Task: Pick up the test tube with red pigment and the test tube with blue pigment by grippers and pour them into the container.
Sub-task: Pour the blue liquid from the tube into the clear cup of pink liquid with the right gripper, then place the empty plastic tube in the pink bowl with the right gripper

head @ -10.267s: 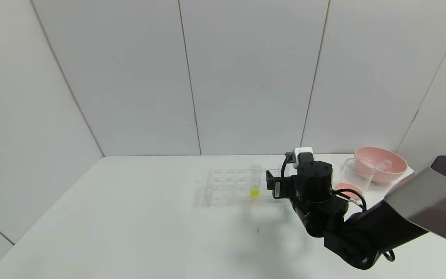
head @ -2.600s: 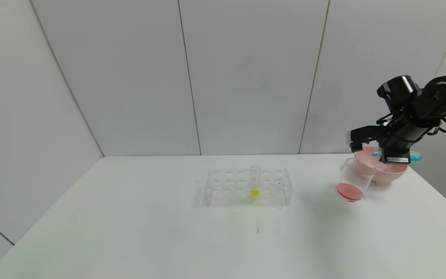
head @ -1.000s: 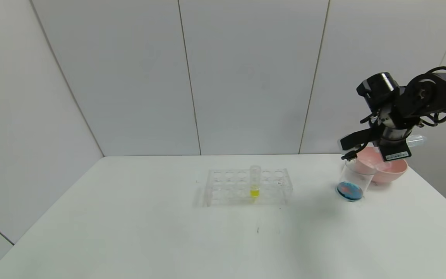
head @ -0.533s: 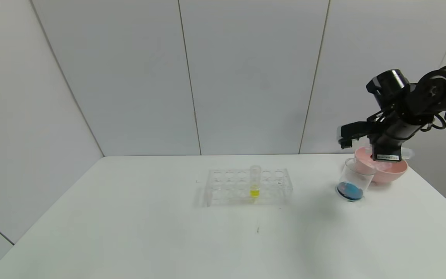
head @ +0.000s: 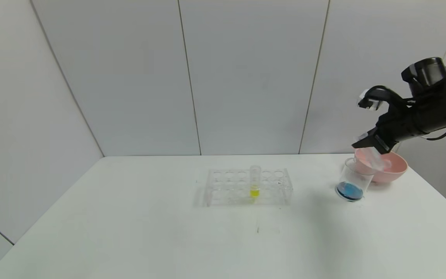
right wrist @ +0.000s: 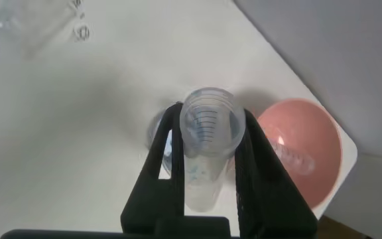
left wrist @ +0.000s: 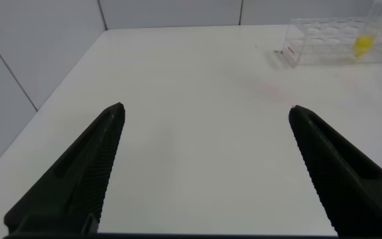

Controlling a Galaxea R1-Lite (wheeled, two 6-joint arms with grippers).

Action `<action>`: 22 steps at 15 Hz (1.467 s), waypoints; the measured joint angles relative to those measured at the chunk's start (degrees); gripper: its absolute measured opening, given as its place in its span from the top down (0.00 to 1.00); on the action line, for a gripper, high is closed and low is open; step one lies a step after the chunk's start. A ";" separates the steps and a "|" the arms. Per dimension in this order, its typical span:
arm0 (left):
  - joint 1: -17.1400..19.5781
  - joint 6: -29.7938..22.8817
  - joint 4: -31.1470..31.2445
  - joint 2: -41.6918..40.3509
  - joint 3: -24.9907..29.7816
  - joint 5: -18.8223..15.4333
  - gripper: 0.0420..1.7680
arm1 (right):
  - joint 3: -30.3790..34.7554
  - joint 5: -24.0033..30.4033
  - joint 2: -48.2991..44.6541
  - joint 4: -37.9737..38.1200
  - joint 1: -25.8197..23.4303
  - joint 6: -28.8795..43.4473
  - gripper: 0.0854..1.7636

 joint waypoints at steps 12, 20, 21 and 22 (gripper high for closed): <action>0.00 0.00 0.00 0.02 0.00 0.00 0.00 | 44.87 5.25 -10.72 -70.68 -2.30 34.06 0.75; 0.00 0.00 0.02 0.02 0.00 0.00 0.00 | 50.99 5.61 -11.85 -77.47 -6.50 34.66 0.75; 0.00 0.00 0.00 0.02 0.00 0.00 0.00 | 50.47 5.63 -11.33 -77.69 -7.57 34.68 0.75; 0.00 0.00 0.00 0.02 0.00 0.00 0.00 | 49.84 5.63 -10.54 -78.13 -8.70 34.68 0.75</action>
